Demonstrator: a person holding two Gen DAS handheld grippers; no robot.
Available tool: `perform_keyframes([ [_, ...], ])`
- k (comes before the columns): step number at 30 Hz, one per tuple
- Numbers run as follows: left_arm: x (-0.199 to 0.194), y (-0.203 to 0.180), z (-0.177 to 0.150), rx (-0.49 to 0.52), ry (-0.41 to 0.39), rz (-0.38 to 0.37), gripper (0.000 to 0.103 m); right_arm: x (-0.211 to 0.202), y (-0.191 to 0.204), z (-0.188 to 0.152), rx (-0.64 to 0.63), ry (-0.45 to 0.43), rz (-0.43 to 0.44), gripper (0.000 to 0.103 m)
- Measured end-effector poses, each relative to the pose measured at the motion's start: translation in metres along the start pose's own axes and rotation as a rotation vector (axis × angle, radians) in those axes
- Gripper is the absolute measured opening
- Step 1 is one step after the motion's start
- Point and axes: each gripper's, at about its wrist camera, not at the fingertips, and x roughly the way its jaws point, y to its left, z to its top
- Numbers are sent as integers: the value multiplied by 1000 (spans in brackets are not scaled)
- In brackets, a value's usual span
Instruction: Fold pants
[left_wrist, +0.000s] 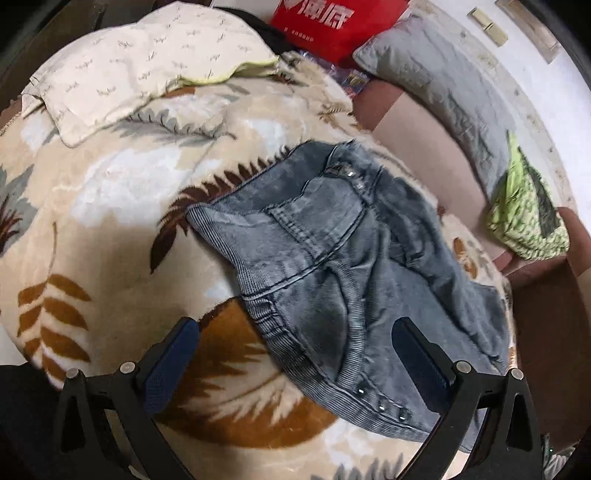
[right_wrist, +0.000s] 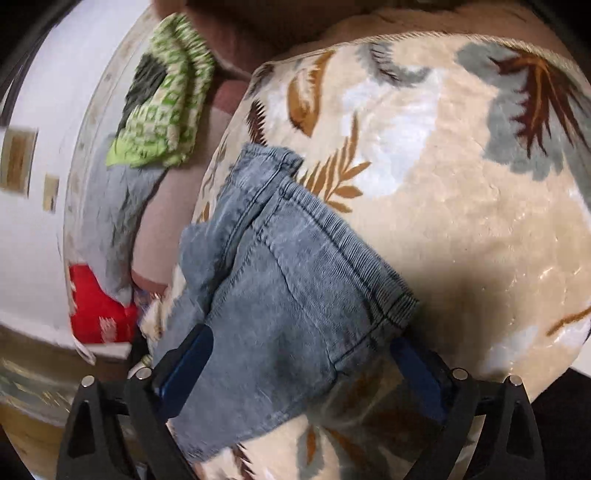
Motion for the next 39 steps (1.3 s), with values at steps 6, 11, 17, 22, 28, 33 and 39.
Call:
perform_keyframes([
  [6,17,10,7,-86,43,-23,103,6,3,8,-4,-11,-31,85],
  [11,18,16,13,-147,85,-45,103,7,2,9,-15,-19,-41,79],
  [17,23,6,19,-119,83,21,43,6,-8,11,-4,-22,-88,36],
  [22,27,6,19,-111,87,64,17,5,-8,12,-17,-14,-94,26],
  [28,-3,-11,27,-21,-13,69,11,-2,17,11,-108,-28,-103,15],
  [33,-63,-25,28,5,-157,14,11,-39,55,12,-196,-90,-67,14],
  [39,-75,-15,4,37,-123,25,14,-51,33,4,-193,-24,-188,21],
])
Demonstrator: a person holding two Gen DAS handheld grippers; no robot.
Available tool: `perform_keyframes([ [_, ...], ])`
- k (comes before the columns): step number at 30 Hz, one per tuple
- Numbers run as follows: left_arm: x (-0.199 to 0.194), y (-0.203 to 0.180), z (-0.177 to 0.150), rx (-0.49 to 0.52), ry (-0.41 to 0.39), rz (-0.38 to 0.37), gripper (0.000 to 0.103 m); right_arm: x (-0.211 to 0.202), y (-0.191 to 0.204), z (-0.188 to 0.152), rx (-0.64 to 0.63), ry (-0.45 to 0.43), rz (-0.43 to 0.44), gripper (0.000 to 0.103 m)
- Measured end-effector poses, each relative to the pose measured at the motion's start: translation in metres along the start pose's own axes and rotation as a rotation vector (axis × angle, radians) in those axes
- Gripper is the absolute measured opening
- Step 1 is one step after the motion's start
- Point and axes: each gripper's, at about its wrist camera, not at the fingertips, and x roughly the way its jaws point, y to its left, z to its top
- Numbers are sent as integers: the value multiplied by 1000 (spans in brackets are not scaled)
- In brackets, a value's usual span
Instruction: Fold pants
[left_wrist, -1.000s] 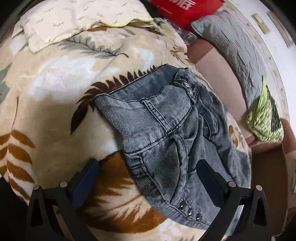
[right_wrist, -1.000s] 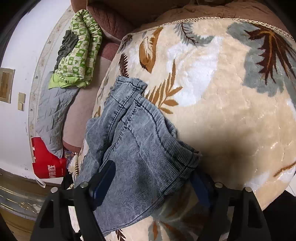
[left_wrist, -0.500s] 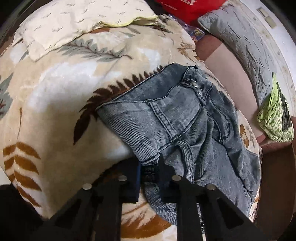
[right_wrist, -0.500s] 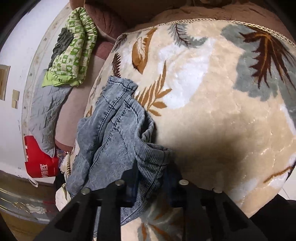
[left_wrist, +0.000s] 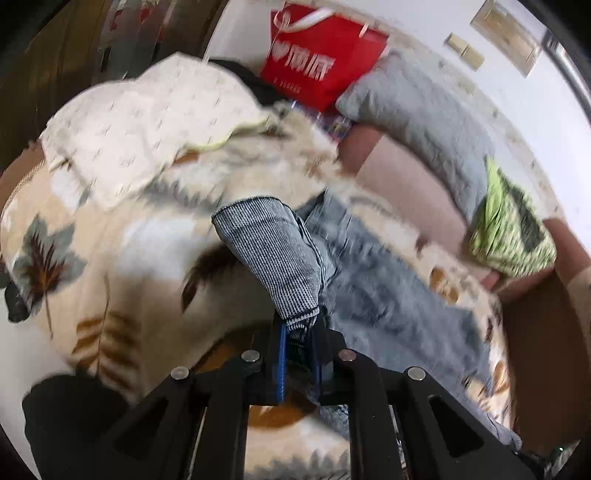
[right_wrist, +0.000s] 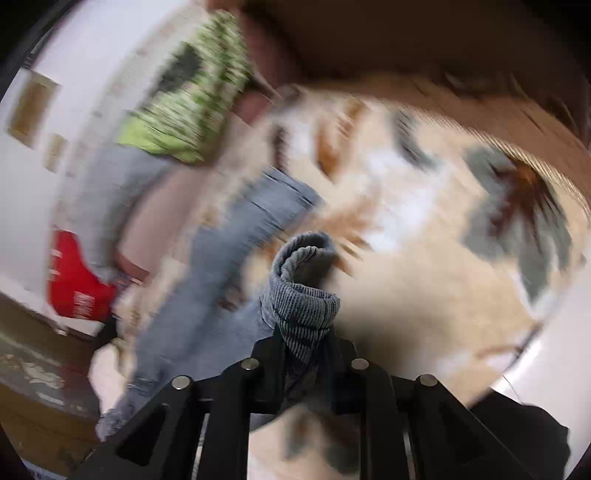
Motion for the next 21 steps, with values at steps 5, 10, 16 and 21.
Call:
perform_keyframes([
  [5,25,28,-12,-43,112,127,25,23,-42,-7,87,153,-108,36],
  [10,-9,3,8,35,-73,129,63,-22,-17,13,17,-40,-123,50],
  [16,12,-50,6,237,-52,9,72,-2,19,27,-85,16,-2,78],
  [21,97,-54,-29,382,203,140,73,47,5,29,-59,197,-76,76],
])
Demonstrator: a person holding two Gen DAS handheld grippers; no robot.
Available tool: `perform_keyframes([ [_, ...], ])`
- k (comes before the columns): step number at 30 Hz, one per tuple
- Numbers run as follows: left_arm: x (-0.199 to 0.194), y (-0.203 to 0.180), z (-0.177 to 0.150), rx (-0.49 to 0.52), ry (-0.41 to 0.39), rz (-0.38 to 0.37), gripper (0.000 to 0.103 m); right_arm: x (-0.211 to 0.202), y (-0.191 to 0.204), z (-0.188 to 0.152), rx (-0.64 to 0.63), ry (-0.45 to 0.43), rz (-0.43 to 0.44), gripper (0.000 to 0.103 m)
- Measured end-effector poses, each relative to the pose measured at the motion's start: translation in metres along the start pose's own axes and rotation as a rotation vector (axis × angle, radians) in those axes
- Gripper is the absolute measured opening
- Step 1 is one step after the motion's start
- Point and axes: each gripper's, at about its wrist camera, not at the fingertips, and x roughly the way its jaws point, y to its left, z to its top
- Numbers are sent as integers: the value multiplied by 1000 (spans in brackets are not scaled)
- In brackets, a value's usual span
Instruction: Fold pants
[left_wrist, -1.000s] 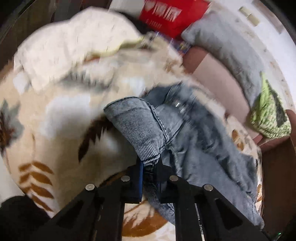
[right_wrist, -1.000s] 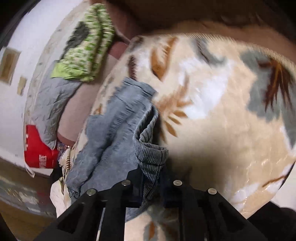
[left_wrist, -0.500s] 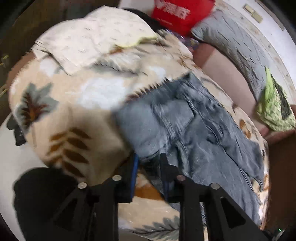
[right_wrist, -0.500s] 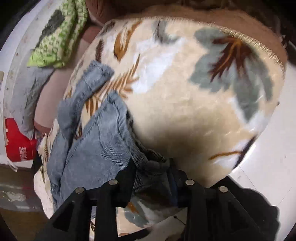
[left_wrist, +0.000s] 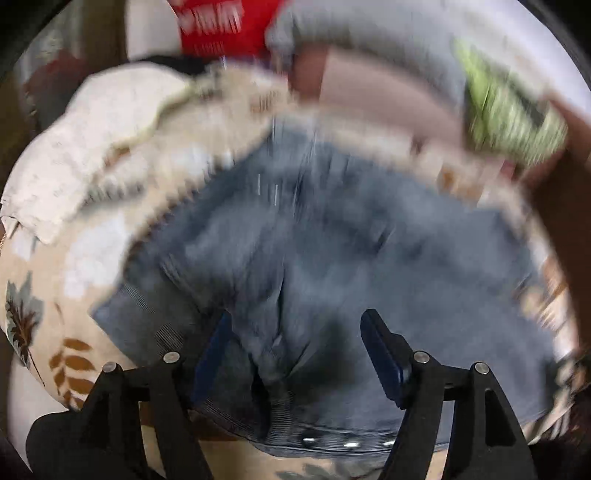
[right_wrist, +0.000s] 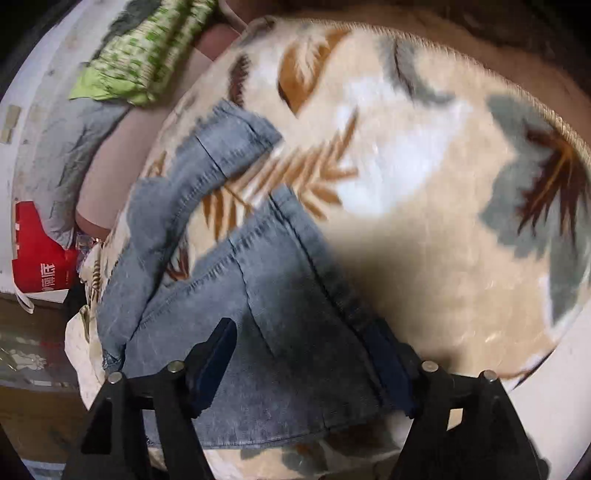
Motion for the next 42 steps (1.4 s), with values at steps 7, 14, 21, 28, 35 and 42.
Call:
perform_keyframes([
  [7,16,-3,-18,82,-25,45,81,-10,45,47,-217,-110,-139,71],
  [14,18,0,-24,97,-59,20,85,42,51,62,-325,15,-204,19],
  [21,16,-4,-22,102,-37,33,87,54,60,57,-401,-34,-343,22],
  [28,-12,6,9,51,-109,-29,87,24,64,67,-322,-142,-217,57],
  [35,14,28,75,-58,-107,-30,87,48,70,133,-227,-141,-118,57],
  [42,66,22,113,-77,-40,-12,87,88,77,145,-316,-45,-175,25],
])
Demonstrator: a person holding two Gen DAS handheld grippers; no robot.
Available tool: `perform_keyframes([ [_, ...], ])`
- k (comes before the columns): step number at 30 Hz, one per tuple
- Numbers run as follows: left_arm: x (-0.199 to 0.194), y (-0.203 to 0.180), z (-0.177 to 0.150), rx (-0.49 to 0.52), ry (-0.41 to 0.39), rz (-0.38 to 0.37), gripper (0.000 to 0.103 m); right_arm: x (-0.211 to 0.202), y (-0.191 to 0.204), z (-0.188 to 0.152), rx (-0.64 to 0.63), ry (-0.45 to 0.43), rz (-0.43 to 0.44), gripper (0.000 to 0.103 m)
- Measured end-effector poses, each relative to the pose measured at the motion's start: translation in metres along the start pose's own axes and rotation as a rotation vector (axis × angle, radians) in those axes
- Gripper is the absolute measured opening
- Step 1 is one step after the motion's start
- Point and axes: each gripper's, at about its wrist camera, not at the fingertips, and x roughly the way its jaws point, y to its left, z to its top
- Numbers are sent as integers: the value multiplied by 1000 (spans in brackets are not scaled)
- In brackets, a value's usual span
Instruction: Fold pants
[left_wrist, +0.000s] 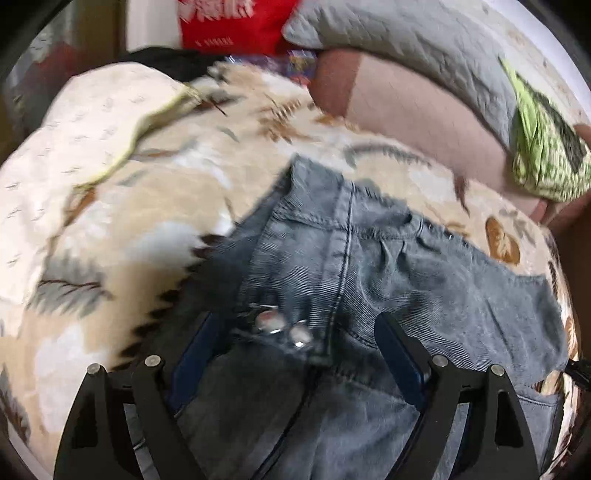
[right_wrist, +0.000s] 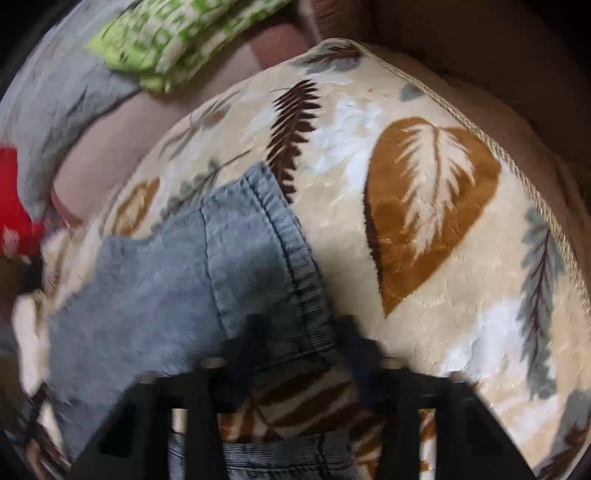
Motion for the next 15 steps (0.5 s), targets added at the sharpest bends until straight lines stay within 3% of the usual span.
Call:
perform_keyframes([
  [3,22,4,0,-5,60,67,87,-14,2,-2,-15,-13,-22,21],
  [6,28,10,-1,-17,66,42,87,-41,1,-7,-45,-66,-69,21],
  [7,27,10,0,-13,67,43,87,-40,-1,-8,-49,-54,-83,21],
  [10,18,9,7,-16,55,22,87,0,-2,-8,-105,120,-118,27],
  [11,13,9,10,-10,44,6,87,-2,-4,-7,-92,89,-103,29],
  [13,3,5,22,12,1,-9,87,-14,-11,4,-17,34,-30,37],
  [14,-1,4,29,16,-17,-14,87,-20,-14,10,15,3,0,51],
  [15,-3,4,39,14,-31,-25,87,-28,-16,19,40,-42,0,57],
])
